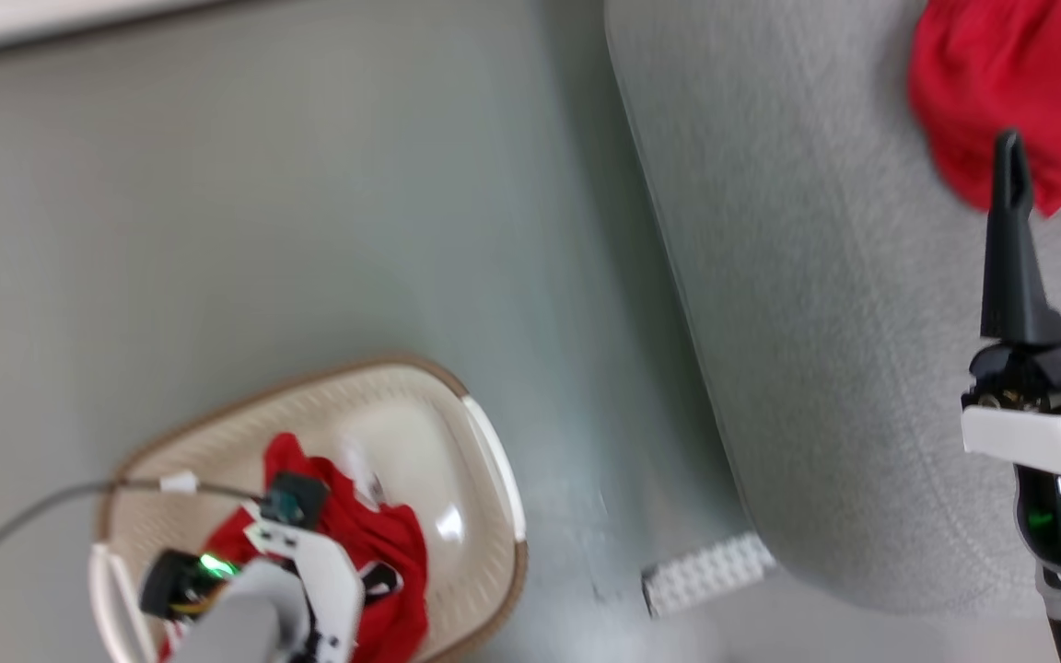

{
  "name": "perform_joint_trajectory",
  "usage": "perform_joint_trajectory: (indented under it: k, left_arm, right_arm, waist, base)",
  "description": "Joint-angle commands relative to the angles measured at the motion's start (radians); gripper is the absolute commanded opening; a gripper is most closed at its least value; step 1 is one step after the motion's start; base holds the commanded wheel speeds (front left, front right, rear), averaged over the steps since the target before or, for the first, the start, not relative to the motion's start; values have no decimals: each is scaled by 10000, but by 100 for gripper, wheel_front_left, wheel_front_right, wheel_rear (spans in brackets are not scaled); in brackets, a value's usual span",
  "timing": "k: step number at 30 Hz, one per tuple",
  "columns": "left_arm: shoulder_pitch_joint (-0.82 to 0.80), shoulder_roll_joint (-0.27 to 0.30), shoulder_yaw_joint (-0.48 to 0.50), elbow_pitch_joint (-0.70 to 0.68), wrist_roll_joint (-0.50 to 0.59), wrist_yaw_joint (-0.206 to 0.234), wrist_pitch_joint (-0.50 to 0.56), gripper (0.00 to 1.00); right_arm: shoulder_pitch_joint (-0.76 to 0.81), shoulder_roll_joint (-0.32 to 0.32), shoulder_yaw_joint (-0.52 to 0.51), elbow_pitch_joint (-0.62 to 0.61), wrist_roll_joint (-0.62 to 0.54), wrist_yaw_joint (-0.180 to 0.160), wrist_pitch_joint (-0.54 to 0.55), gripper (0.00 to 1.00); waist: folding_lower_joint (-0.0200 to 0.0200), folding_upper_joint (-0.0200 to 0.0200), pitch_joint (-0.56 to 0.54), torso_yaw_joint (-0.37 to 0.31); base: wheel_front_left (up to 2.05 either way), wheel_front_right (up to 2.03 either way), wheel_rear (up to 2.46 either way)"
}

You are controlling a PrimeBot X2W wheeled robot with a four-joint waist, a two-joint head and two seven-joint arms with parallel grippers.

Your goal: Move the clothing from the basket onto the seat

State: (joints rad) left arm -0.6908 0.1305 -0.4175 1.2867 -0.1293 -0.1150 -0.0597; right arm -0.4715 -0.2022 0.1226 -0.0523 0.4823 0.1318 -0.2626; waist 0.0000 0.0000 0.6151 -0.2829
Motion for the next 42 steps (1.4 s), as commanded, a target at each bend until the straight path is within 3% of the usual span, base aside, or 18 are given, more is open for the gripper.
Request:
perform_joint_trajectory:
  k: [1,9,19,31,42]
  left_arm:
    - [236,-85,1,25,-102,-28,-179,0]
    - [1084,-670,-335,-292,-613,-160,-1670,0]
    - [1905,-778,-1188,-2055,-1703,-162,-2045,0]
    - [1959,-206,-857,-5713,-2061,0,-1958,0]
    - [1261,76,-519,-9074,-2540,223,-397,0]
  right_arm:
    - [173,-115,-36,87,-82,-22,-28,100]
    - [1144,-417,29,478,-27,-22,-28,100]
    - [2268,-432,76,871,77,-22,-12,100]
    - [2918,-396,241,1038,193,-22,-11,100]
    - [3120,-321,514,1097,296,-22,-11,100]
  waist:
    - [0,0,-1416,604]
    - [0,0,-3691,1455]
    - [0,0,-5728,2304]
    - [0,0,-6517,2557]
    - [0,0,-6730,2342]
  base:
    - [0,0,0]
    - [0,0,0]
    - [0,0,0]
    - [0,0,0]
    - [0,0,0]
